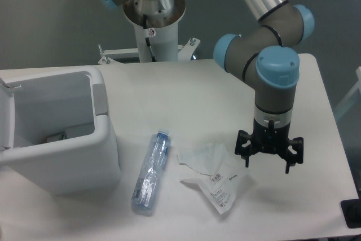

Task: Place the trash in the trash can
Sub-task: 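Lower the gripper onto the white wrapper and close on it, then lift the wrapper and carry it over the white bin, then lower the wrapper into the bin and open the gripper, then move the open gripper over the clear plastic water bottle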

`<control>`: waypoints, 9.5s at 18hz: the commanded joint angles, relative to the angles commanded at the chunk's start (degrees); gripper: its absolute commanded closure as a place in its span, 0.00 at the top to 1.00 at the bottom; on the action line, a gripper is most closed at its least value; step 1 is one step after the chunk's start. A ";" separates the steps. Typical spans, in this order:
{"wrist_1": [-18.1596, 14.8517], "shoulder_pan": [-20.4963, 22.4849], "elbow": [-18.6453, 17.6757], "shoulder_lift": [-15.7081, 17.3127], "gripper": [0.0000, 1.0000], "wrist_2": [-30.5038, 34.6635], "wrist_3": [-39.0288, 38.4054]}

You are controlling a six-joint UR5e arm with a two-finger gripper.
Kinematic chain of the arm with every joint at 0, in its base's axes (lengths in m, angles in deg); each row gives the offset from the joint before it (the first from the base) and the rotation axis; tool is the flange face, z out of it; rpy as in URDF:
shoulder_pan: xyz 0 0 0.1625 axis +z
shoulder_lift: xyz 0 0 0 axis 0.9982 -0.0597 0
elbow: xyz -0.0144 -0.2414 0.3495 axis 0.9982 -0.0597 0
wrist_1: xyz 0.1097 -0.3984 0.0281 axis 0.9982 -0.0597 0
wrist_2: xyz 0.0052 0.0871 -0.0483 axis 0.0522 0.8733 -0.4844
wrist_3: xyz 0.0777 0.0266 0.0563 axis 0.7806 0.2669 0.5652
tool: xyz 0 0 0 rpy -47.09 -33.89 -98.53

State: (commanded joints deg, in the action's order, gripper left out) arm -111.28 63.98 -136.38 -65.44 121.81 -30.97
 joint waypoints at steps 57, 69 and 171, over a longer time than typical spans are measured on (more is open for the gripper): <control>0.88 -0.70 -0.44 18.71 0.01 -12.03 -8.59; 0.18 -4.12 -8.78 36.81 0.01 -29.09 -14.85; -0.18 -7.12 -7.48 9.15 1.00 -8.97 -29.53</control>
State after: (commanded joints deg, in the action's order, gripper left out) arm -111.45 56.86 -143.86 -56.29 112.84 -60.50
